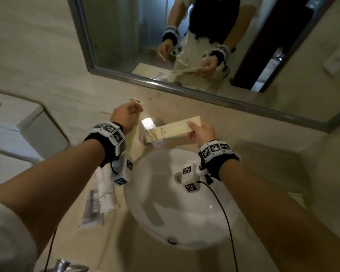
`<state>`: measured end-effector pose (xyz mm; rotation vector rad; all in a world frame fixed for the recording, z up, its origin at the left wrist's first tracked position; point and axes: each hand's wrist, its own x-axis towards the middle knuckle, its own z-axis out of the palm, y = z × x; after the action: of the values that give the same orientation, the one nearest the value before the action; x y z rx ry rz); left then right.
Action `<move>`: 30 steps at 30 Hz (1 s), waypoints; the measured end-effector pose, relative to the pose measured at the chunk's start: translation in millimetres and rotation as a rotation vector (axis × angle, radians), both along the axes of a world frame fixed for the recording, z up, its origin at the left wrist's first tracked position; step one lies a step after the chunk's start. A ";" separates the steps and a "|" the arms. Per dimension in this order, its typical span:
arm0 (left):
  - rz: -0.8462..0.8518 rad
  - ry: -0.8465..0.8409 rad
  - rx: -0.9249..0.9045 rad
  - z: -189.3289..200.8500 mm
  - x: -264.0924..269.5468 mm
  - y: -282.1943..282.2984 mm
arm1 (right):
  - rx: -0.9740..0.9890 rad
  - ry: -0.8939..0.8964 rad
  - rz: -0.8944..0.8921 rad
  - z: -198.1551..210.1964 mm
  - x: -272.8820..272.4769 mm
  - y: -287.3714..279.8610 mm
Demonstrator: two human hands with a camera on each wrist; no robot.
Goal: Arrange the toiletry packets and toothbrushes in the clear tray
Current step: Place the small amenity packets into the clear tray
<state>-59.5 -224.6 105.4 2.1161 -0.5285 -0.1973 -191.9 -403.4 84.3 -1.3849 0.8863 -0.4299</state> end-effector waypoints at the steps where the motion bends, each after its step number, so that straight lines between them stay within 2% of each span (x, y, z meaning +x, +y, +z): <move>1: -0.043 -0.002 0.008 1.2 -7.5 -14.8 | 0.011 -0.008 -0.050 1.5 -11.7 -12.0; 6: -0.276 0.001 0.123 1.1 -59.1 -94.3 | 0.019 -0.051 -0.291 6.3 -84.0 -69.0; 9: -0.425 0.006 0.141 -4.7 -96.9 -141.8 | -0.016 -0.013 -0.382 1.7 -138.1 -103.7; 14: -0.562 0.039 0.158 -16.6 -148.9 -198.4 | -0.029 0.068 -0.542 -11.2 -222.1 -136.6; 18: -0.639 0.078 0.179 -33.5 -189.2 -236.3 | -0.017 0.152 -0.666 -39.5 -285.5 -160.6; 24: -0.668 0.106 0.239 -63.4 -229.6 -268.0 | 0.005 0.356 -0.686 -73.0 -333.0 -180.4; 30: -0.661 0.198 0.266 -83.0 -241.1 -281.3 | 0.053 0.604 -0.557 -95.4 -348.6 -182.8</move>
<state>-300.6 -505.9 22.5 2.0687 -1.1158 -0.8807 -540.5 -586.2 -11.1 -1.2182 1.7849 -0.4022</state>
